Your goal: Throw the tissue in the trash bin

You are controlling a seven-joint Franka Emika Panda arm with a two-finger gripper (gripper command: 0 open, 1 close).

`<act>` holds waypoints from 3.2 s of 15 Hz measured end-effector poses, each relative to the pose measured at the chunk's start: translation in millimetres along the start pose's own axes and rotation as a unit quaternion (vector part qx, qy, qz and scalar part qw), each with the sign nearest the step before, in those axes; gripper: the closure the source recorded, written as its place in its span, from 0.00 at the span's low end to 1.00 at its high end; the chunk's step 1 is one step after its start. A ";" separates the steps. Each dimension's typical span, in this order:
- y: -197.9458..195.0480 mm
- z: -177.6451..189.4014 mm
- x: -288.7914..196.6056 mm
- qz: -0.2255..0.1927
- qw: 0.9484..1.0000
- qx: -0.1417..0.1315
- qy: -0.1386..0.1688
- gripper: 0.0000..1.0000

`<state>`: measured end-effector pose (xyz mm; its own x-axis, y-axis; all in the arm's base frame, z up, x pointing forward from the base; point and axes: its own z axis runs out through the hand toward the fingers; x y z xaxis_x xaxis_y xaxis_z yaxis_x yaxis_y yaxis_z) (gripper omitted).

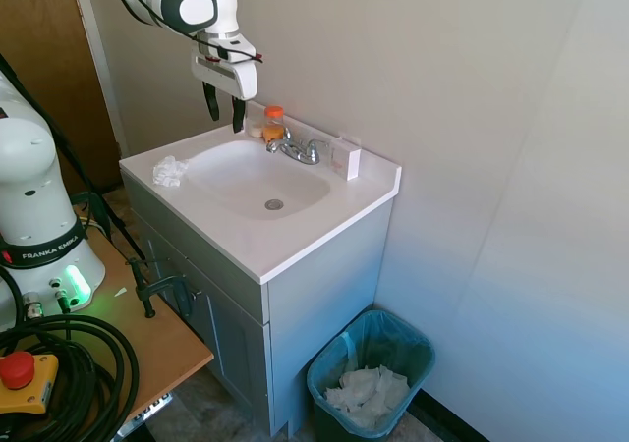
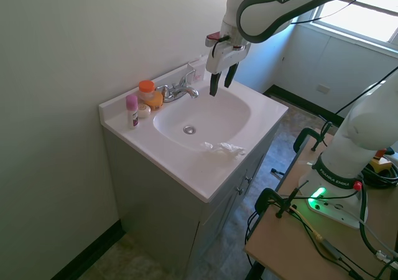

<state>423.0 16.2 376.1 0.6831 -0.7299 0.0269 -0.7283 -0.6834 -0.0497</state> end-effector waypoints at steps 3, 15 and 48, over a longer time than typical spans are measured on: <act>-2.4 2.0 -3.3 -0.007 1.000 -0.005 -0.001 0.00; -23.2 60.0 -150.8 -0.072 0.995 -0.074 0.003 0.00; -45.0 115.4 -100.3 0.014 0.993 -0.107 -0.041 1.00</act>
<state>393.6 121.9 260.4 0.6578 -0.7513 -0.0528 -0.7365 -0.6563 0.1635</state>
